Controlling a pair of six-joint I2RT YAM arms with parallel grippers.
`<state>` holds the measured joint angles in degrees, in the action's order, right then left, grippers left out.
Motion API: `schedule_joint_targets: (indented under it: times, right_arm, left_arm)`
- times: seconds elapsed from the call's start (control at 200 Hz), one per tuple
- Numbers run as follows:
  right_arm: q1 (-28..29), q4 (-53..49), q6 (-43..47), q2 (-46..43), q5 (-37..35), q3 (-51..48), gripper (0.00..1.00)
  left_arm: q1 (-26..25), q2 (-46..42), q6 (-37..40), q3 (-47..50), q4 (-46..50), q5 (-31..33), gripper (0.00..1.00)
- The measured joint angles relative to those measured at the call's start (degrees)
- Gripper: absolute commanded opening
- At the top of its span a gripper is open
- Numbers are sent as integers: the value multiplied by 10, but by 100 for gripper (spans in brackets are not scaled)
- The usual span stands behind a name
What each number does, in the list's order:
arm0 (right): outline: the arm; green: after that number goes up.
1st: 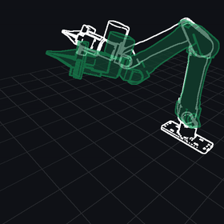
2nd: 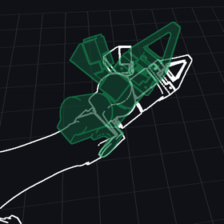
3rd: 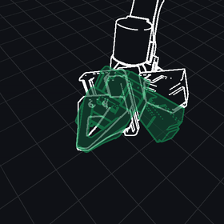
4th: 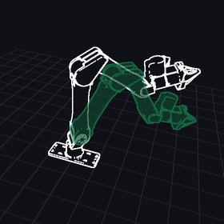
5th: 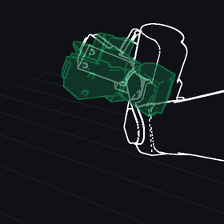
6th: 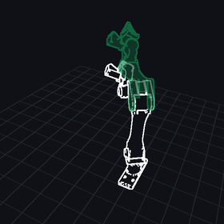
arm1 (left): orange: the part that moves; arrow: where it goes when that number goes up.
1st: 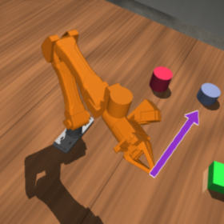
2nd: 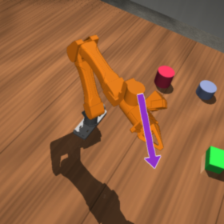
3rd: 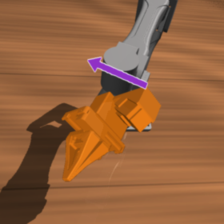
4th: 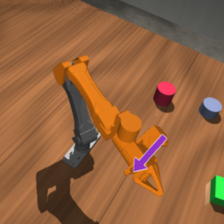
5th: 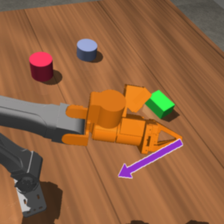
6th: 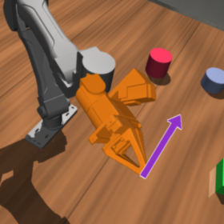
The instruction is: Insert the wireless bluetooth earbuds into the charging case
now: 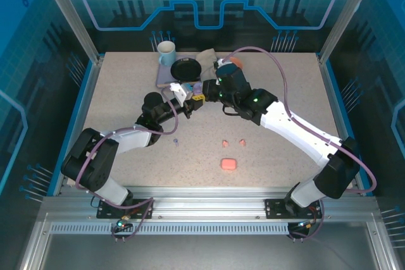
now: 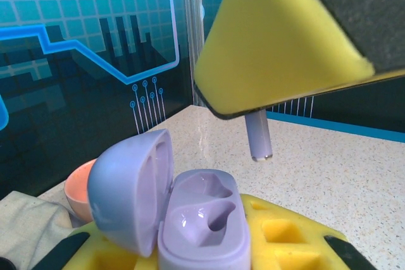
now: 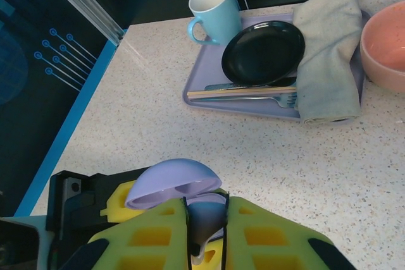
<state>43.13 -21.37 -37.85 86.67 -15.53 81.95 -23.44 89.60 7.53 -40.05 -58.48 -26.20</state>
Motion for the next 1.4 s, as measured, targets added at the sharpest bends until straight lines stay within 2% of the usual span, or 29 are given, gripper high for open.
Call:
schedule_joint_targets:
  times: [1.401]
  right_arm:
    - [5,24,7,22,-1,-7,13]
  left_arm:
    - [-4,0,-1,-1,7,3,0]
